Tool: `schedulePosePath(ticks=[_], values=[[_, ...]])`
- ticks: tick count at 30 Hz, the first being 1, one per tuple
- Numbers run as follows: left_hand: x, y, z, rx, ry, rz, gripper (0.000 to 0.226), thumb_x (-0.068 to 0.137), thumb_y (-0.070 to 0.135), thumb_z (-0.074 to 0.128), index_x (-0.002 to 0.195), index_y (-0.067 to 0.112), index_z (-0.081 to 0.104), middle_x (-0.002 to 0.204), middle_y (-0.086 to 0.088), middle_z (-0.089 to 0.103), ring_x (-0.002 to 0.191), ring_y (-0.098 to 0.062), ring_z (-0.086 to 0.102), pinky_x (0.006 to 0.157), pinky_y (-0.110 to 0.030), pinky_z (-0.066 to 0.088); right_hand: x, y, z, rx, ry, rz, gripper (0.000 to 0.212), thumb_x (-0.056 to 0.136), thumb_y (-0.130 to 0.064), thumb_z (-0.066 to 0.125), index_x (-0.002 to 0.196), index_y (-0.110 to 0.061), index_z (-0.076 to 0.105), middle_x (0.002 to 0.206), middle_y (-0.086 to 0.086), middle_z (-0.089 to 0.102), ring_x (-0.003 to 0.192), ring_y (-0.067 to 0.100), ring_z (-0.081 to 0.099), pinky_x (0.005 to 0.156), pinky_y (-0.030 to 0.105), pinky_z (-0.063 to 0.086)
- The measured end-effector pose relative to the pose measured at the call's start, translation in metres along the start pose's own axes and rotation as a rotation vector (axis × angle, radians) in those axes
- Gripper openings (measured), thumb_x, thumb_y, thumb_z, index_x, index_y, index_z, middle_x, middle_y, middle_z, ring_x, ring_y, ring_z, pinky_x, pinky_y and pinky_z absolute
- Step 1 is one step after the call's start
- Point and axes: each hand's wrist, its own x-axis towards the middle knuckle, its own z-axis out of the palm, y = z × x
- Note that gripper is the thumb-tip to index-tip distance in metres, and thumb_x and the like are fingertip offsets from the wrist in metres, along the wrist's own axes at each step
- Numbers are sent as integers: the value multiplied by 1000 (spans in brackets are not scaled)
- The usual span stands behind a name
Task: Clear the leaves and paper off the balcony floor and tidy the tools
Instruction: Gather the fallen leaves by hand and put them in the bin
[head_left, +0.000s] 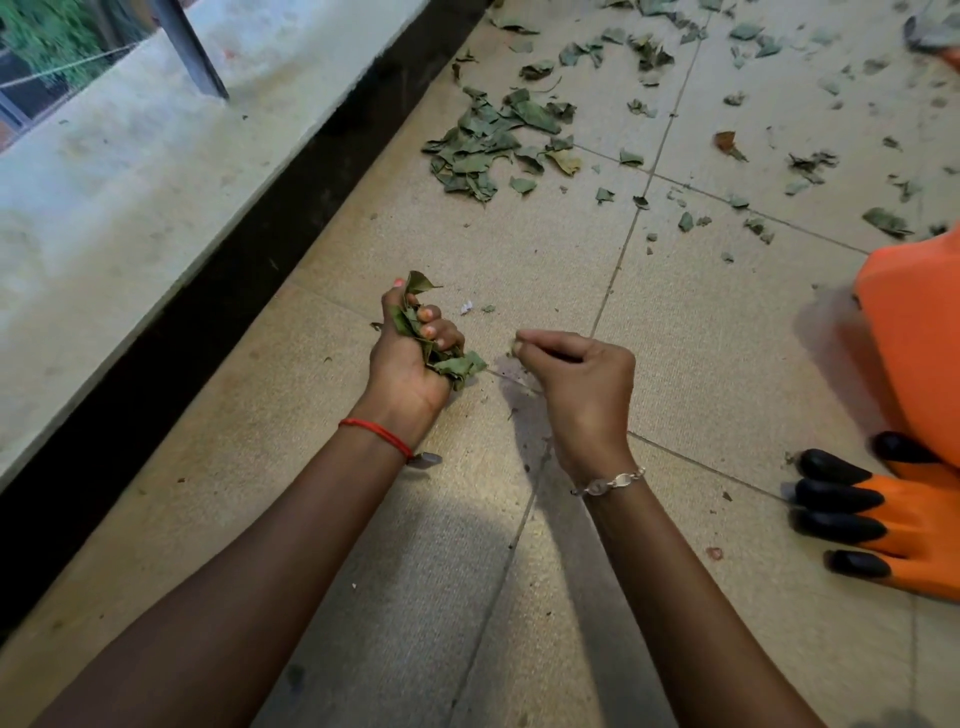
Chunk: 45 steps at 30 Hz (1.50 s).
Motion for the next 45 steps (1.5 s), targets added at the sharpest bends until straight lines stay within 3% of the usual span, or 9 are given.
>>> schedulePosePath(ticks=[3,7,14,19,22,25,30,38,45], values=[[5,-11,-1,71,18,-40,34,94,36,49,66,18,43,46,5,47,35,-5,41,34,-11,35,-10,-23,9,209,-108,-30,15,74,4,72,79,-10,75,80,3,73,80,11,70,74,18,53],[4,-17,6,91,-1,-91,38,95,39,45,63,18,42,42,5,46,35,-5,44,41,-11,43,-21,-19,24,-122,-86,-415,16,72,8,69,80,-5,76,82,5,72,83,6,64,80,12,49],[-7,-9,24,125,-5,-87,45,96,36,45,58,12,51,46,2,47,37,-6,47,39,-14,44,-8,-17,33,-329,-25,-640,21,69,11,66,77,-7,74,72,-11,54,85,8,45,73,3,39],[-12,-17,53,74,10,-34,48,96,41,43,57,13,48,52,2,45,65,-10,54,78,-24,51,1,-51,19,-297,155,-530,24,65,6,73,71,-16,69,74,-24,52,87,16,41,75,26,37],[-32,-30,82,152,-13,-84,67,99,38,33,38,14,48,46,0,44,47,-10,51,55,-19,50,0,-76,0,-368,195,-484,24,65,2,74,75,-18,65,76,-12,65,84,13,36,71,21,24],[-56,-40,107,45,61,-165,56,99,28,31,47,12,44,37,3,40,29,-5,39,34,-12,39,-1,-98,-27,-516,159,-382,32,64,-3,76,89,-15,61,92,0,59,89,15,37,73,22,29],[-113,-40,170,54,224,-211,33,82,19,45,50,14,39,36,5,36,27,-5,31,32,-13,31,-11,-172,-73,-587,-28,-289,28,67,-10,76,89,-10,58,93,7,57,89,23,47,71,35,45],[-173,-10,274,161,356,-251,56,94,15,34,38,13,39,35,3,32,24,-5,23,26,-11,23,3,-276,-120,-408,-327,-247,12,83,-19,65,89,-12,73,79,3,60,80,20,47,71,35,43],[-146,11,288,312,360,-341,36,96,19,32,61,15,29,33,5,32,21,-3,22,24,-12,17,31,-280,-105,-259,-217,-113,24,90,-23,54,84,-7,71,78,4,66,79,15,56,70,17,39]])
